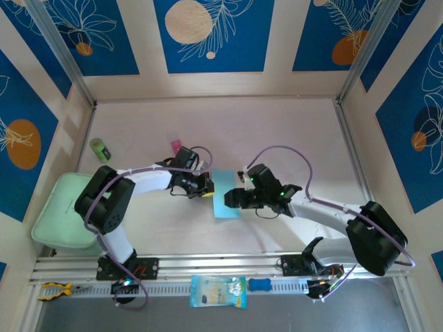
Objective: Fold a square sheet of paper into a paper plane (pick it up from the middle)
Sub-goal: Third fold the triangle at the center of the table.
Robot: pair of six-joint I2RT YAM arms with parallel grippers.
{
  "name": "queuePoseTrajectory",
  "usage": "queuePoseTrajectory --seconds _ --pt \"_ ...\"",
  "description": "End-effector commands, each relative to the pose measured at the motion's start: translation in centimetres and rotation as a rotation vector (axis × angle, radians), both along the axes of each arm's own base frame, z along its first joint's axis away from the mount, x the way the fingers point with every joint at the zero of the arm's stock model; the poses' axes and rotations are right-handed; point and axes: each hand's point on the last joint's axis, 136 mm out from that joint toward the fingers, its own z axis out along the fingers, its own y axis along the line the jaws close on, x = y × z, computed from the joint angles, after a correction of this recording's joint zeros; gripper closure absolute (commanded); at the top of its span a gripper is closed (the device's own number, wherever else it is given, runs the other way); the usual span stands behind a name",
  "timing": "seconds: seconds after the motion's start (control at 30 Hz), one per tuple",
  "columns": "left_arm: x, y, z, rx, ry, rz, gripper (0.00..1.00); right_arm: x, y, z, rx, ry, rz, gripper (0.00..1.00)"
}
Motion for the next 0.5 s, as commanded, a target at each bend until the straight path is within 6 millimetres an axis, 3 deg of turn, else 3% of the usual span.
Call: queuePoseTrajectory --seconds 0.0,0.23,0.47 --pt "-0.2 0.2 1.2 -0.038 -0.002 0.002 0.95 0.3 0.6 0.5 -0.174 -0.305 0.095 0.46" --pt "-0.1 0.5 1.4 -0.054 0.010 0.017 0.95 -2.0 4.0 -0.4 -0.453 -0.694 0.348 0.45" --pt "0.1 0.4 1.5 -0.063 0.013 0.022 0.95 -1.4 4.8 -1.3 -0.672 -0.859 0.341 0.43"
